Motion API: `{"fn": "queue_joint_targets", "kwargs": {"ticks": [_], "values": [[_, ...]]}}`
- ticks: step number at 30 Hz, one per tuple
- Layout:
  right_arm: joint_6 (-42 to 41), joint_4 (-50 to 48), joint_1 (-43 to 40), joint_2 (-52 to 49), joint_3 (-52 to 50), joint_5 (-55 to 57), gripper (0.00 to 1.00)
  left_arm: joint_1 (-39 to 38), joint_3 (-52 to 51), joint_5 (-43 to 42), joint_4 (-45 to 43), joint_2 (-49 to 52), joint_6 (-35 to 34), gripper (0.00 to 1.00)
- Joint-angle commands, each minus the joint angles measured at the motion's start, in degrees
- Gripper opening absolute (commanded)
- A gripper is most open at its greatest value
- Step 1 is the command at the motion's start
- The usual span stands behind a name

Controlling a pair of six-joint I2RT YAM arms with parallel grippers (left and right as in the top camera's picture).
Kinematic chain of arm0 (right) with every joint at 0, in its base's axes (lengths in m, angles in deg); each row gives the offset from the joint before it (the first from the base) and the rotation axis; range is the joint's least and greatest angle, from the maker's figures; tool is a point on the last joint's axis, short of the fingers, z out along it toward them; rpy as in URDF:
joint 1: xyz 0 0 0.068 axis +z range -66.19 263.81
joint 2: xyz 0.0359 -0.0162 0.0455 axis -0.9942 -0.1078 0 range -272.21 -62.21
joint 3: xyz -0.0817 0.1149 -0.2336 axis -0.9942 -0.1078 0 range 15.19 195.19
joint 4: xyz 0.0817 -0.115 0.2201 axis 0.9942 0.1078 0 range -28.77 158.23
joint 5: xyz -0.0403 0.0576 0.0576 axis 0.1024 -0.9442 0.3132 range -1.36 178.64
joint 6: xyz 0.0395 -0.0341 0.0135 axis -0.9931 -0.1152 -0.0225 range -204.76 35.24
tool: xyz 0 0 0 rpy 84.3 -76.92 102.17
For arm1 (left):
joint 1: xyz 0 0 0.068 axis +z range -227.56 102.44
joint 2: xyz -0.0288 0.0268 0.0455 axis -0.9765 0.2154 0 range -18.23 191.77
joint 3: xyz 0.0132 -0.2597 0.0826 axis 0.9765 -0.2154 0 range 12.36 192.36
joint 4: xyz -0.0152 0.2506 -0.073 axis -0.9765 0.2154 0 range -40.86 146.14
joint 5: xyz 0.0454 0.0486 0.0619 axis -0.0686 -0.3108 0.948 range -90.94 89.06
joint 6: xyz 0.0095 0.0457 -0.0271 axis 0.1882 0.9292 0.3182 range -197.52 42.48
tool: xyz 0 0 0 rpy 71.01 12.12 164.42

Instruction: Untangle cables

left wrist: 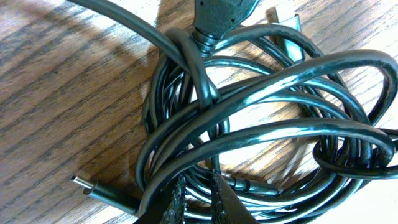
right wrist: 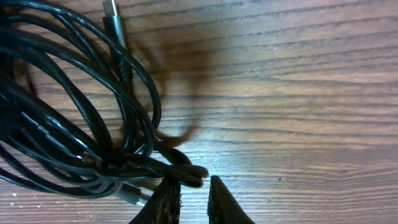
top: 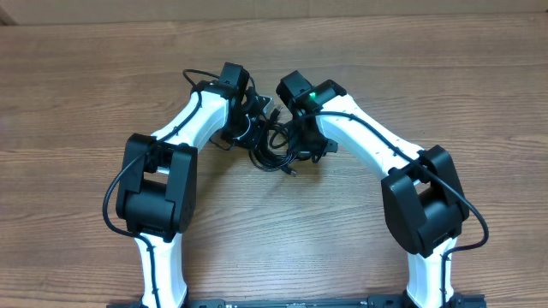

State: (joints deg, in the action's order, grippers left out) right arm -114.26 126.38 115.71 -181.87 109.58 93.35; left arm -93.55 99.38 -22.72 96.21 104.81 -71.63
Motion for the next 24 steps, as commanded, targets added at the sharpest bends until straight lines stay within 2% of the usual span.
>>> {"fn": "queue_joint_targets", "kwargs": {"ticks": [1,10,14,24], "values": [[1.6,-0.7,-0.2,-0.1,-0.3,3.2,0.16,0.5,-0.3,2.3,0.0,1.7,-0.8,0.16],[13.9,-2.6,-0.2,-0.1,-0.3,3.4,0.16,0.5,-0.3,2.3,0.0,1.7,-0.8,0.17],[19.9,-2.6,-0.2,-0.1,-0.3,3.4,0.2,0.5,-0.3,2.3,0.0,1.7,-0.8,0.16],[21.1,-4.9,-0.1,-0.1,-0.3,2.0,0.2,0.5,-0.3,2.3,0.0,1.7,-0.8,0.17]]}}
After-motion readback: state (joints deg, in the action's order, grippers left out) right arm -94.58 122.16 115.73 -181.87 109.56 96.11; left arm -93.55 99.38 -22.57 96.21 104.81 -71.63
